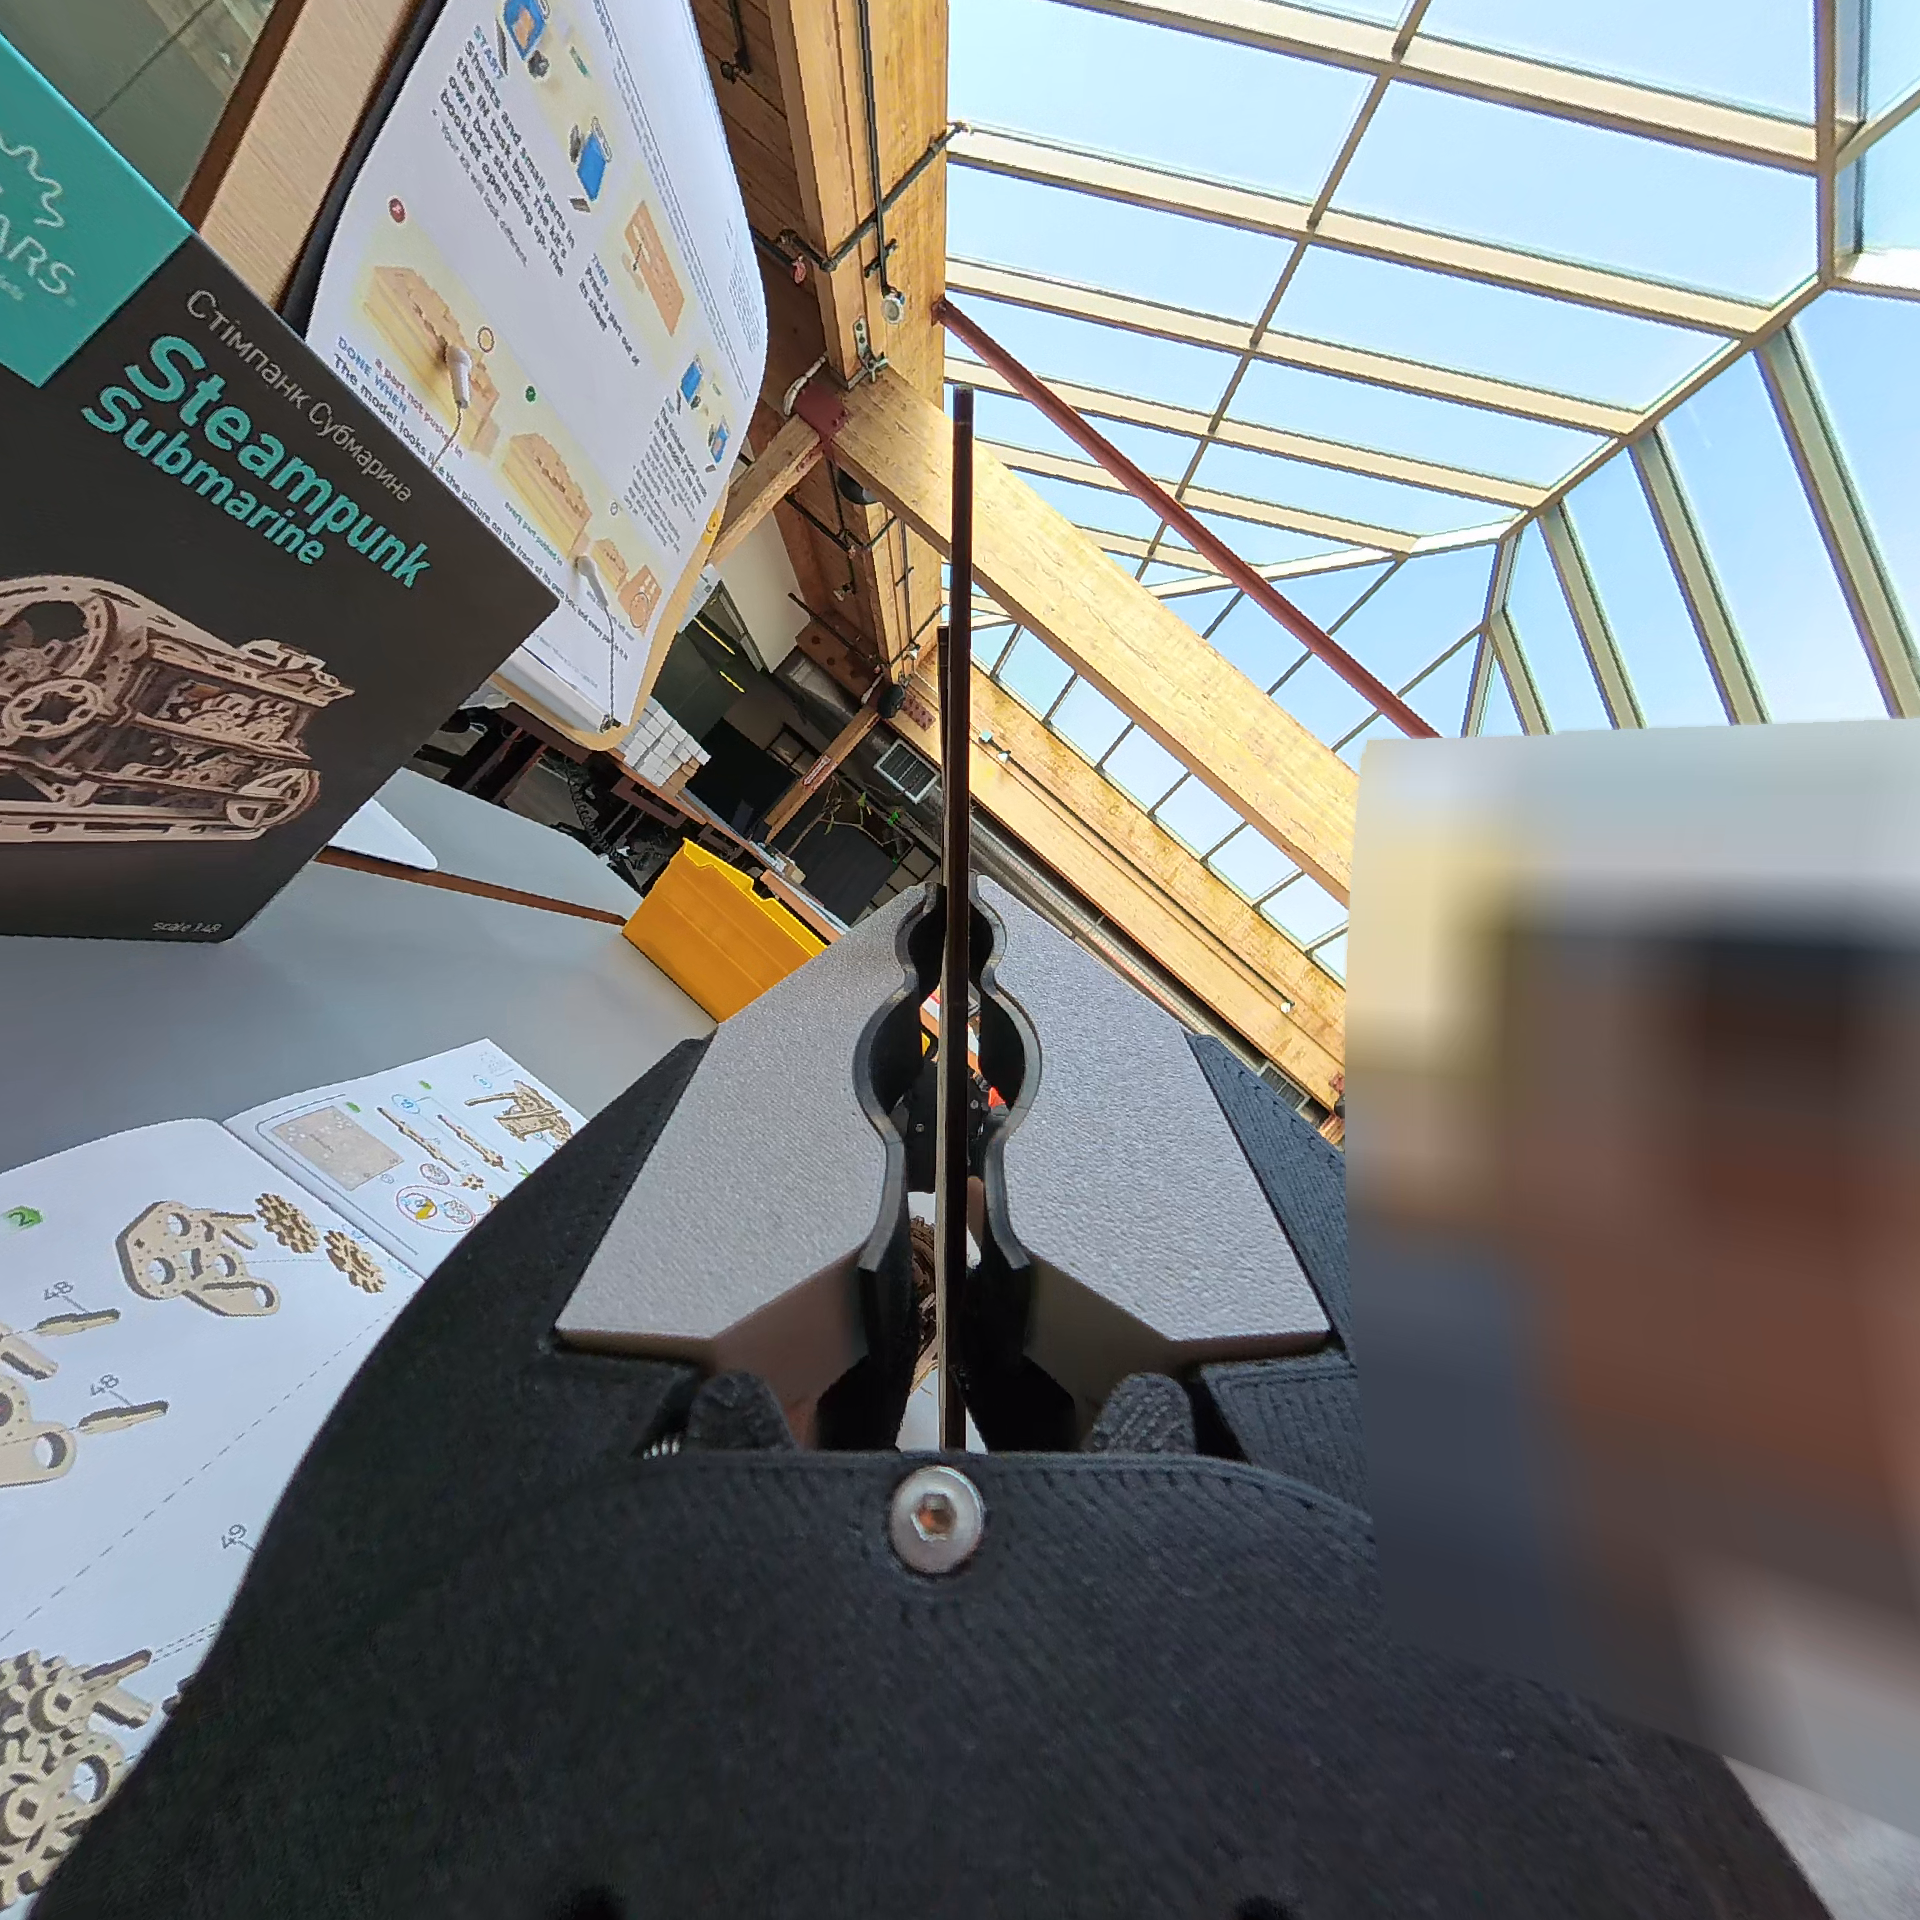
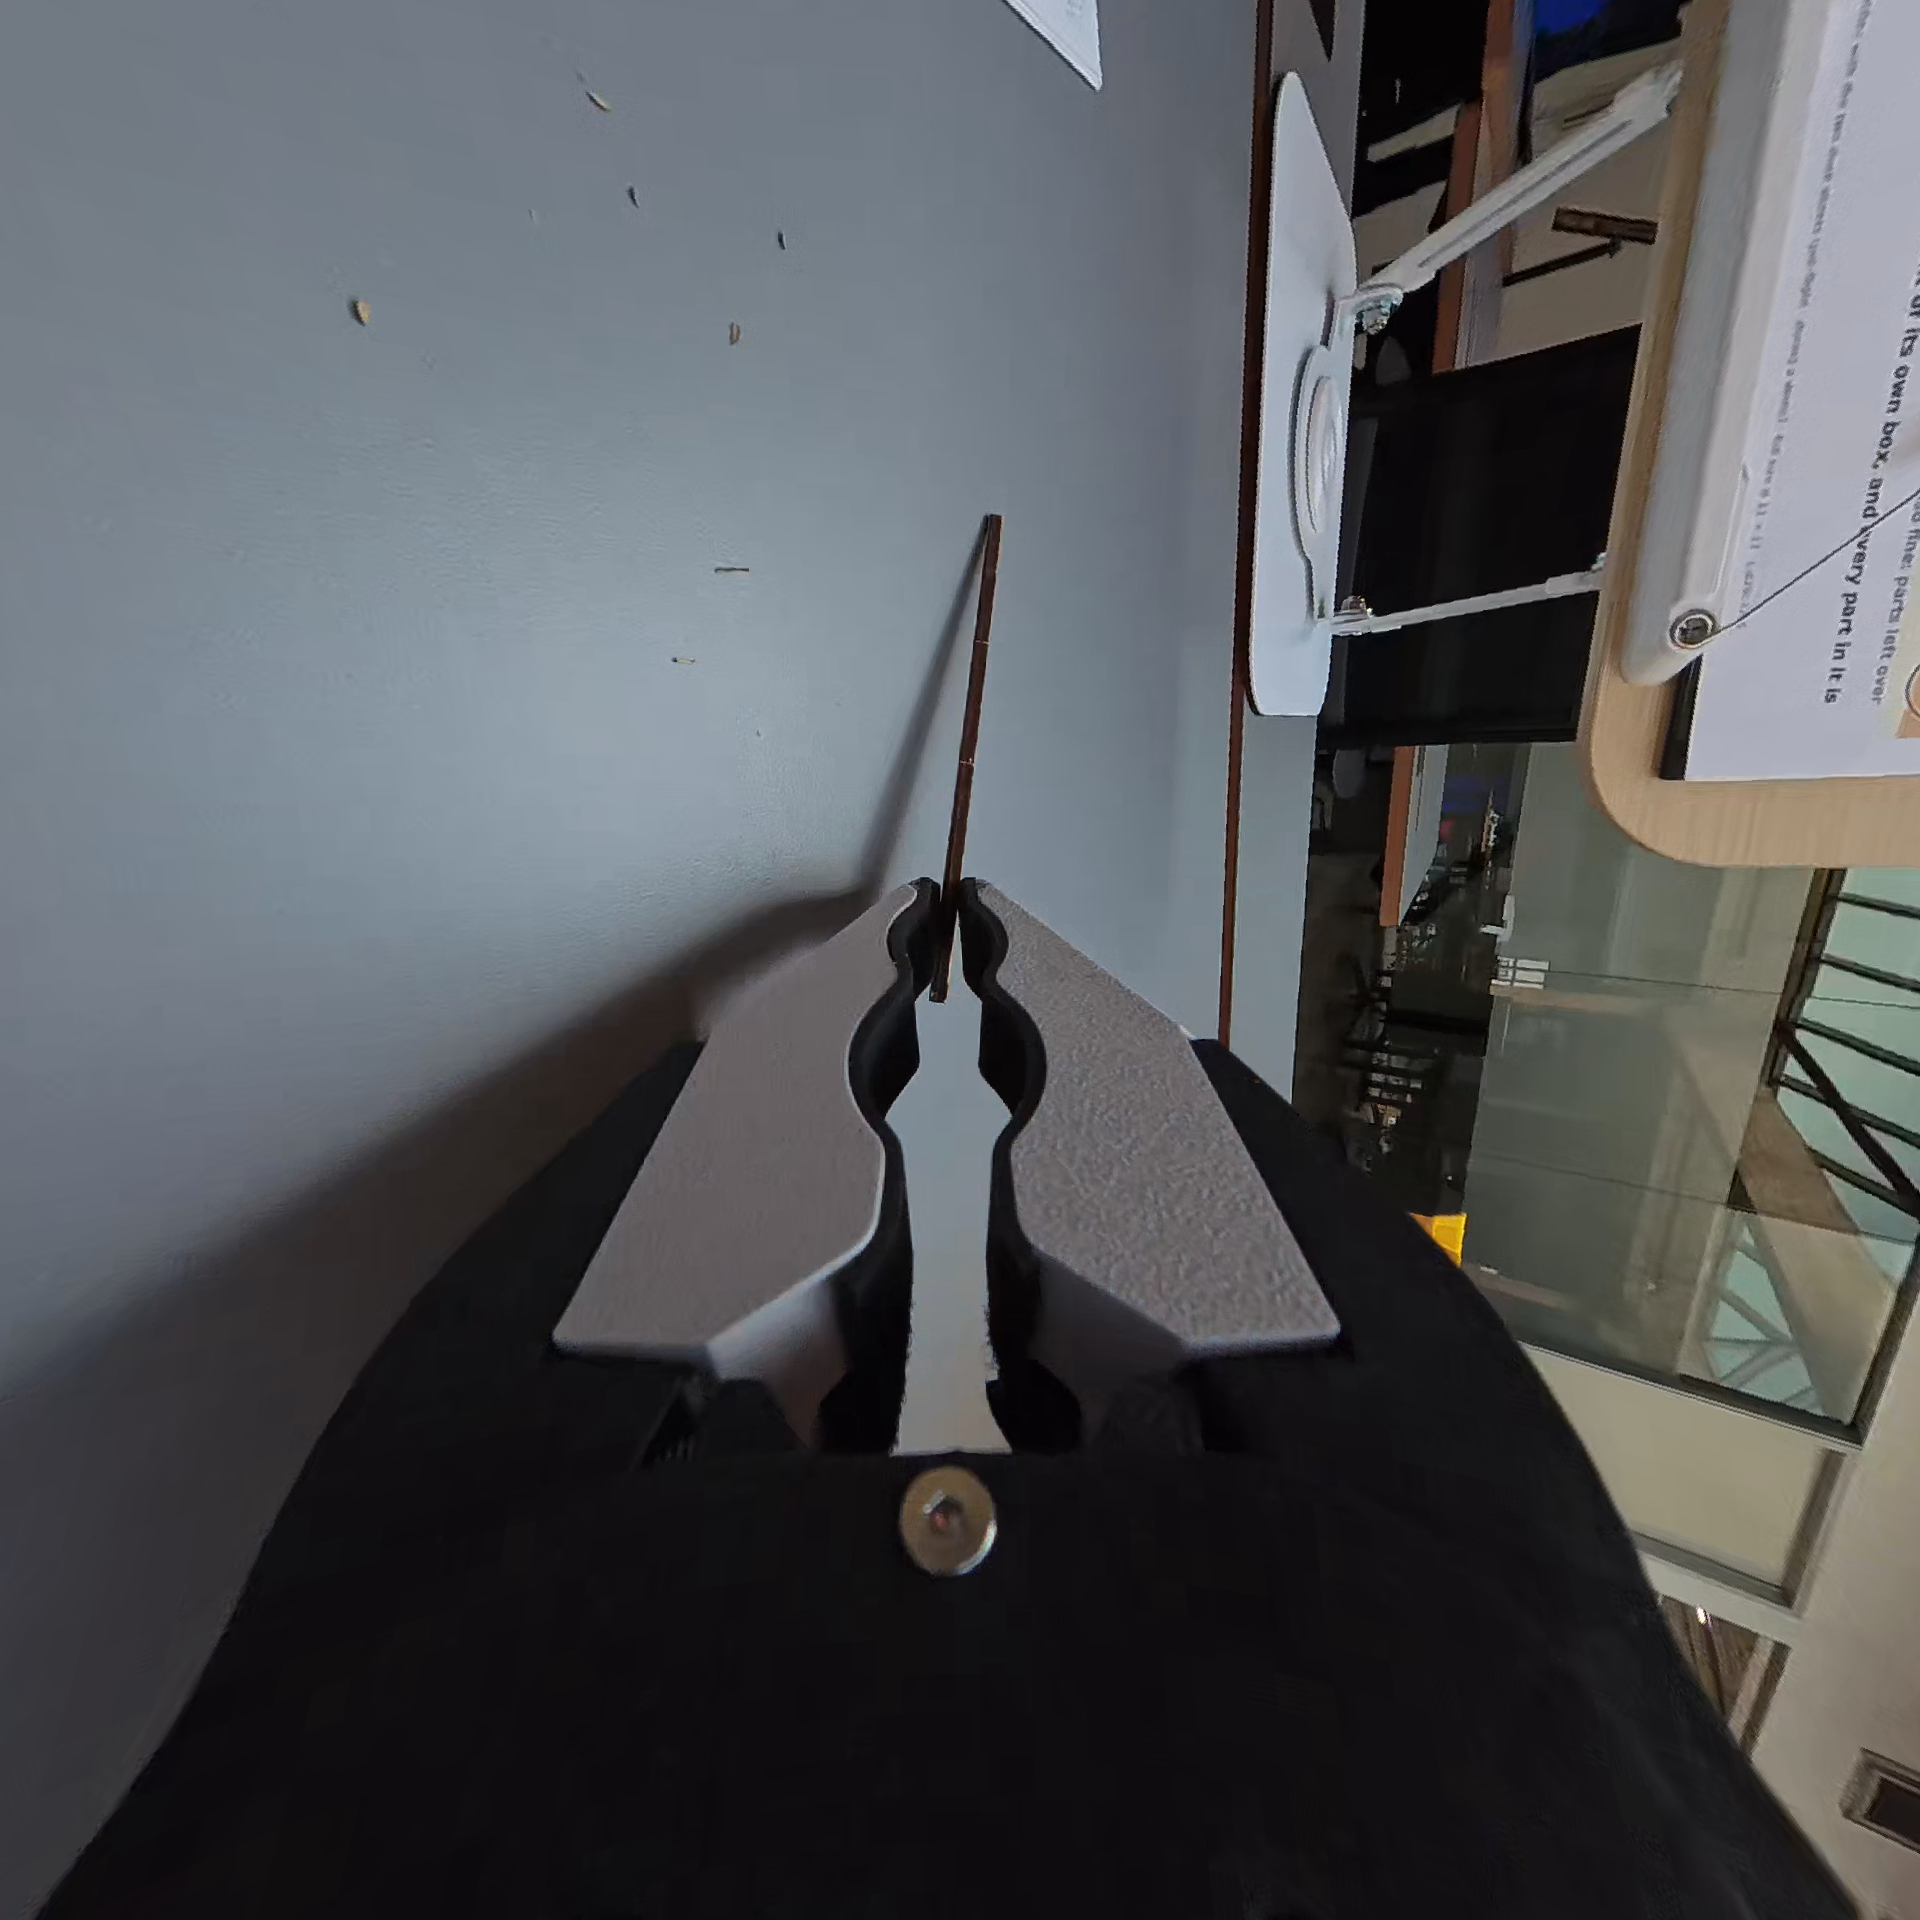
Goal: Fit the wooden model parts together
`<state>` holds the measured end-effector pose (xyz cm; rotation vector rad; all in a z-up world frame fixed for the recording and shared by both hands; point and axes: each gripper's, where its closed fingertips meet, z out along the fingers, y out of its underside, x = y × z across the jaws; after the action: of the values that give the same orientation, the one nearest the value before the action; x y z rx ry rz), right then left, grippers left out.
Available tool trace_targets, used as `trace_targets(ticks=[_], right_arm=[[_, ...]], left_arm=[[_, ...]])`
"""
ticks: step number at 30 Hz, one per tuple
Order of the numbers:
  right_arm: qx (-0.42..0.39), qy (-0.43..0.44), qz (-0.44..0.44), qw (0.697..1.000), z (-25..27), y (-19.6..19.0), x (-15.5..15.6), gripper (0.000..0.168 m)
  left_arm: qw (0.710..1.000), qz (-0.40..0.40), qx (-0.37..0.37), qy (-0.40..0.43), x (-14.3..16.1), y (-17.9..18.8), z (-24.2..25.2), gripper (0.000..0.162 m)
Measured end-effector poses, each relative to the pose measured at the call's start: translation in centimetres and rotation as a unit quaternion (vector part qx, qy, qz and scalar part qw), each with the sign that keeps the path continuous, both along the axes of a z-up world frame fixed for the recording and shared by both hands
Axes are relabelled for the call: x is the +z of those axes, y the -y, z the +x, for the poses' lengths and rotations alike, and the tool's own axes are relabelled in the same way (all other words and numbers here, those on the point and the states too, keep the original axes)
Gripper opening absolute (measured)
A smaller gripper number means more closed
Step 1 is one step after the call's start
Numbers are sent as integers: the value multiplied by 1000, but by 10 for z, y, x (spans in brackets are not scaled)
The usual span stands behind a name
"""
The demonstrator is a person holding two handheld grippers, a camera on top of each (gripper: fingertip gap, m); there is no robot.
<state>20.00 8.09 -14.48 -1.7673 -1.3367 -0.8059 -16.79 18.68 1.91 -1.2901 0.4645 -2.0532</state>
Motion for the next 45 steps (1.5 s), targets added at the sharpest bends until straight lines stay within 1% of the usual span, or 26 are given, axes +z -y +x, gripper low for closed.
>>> trace_targets(ticks=[1,3,4,6,8,10,11,13,15,16,17,21,24,25,26,28,29,32,36,41,42,45], right_arm=[[5,0,-4,1000,-4,1,0,3],[15,-32,-10,999,-13,4,3,3],[16,-57,-11,998,-15,5,5,4],[0,-138,-25,990,-16,5,8,6],[-21,-241,-59,968,-17,6,9,18],[-18,-326,-98,940,-24,9,10,23],[-18,-352,-104,930,-24,10,12,23],[-43,-387,-102,916,-16,6,14,27],[-71,-427,-126,893,-12,5,10,34],[-80,-440,-134,884,-10,4,8,35],[-90,-443,-132,882,-7,2,6,34],[-86,-422,-113,896,-3,-1,4,32],[-99,-431,-148,885,-5,0,-9,33],[-108,-440,-149,879,-4,-1,-8,34],[-117,-451,-155,871,-2,-2,-9,36],[-129,-477,-173,852,-1,0,-11,36],[-132,-485,-175,847,0,0,-10,35],[-132,-484,-175,847,0,0,-11,34],[-127,-476,-174,853,-1,1,-11,38],[-137,-479,-168,850,1,-1,-11,21],[-129,-478,-174,851,-1,0,-11,8],[-127,-474,-174,854,-1,0,-11,8]], left_arm=[[1000,0,0,0,0,0,0,0],[1000,1,0,0,0,0,0,0],[1000,1,0,0,0,0,0,0],[1000,-1,1,0,0,0,-1,0],[1000,-2,0,1,0,-1,-1,0],[1000,-2,-1,0,-1,0,0,0],[1000,-2,-2,-1,-1,0,0,0],[1000,0,-3,-1,0,1,0,1],[1000,0,-3,0,0,1,0,0],[1000,0,-3,1,0,0,0,0],[1000,-1,-4,1,0,0,-1,1],[1000,-1,-5,1,0,1,-1,1],[1000,-2,-5,-1,-1,0,0,1],[1000,-2,-6,-1,-1,0,1,1],[1000,-3,-6,-1,-1,1,1,1],[1000,-2,-6,-2,-2,1,1,1],[1000,-2,-6,-3,-2,1,1,0],[1000,-2,-4,-3,-2,0,1,1],[1000,-5,-2,-6,-4,-1,2,1],[1000,-5,0,-6,-5,-2,1,1],[1000,-5,0,-6,-5,-2,1,1],[1000,-6,0,-7,-6,-2,2,1]])
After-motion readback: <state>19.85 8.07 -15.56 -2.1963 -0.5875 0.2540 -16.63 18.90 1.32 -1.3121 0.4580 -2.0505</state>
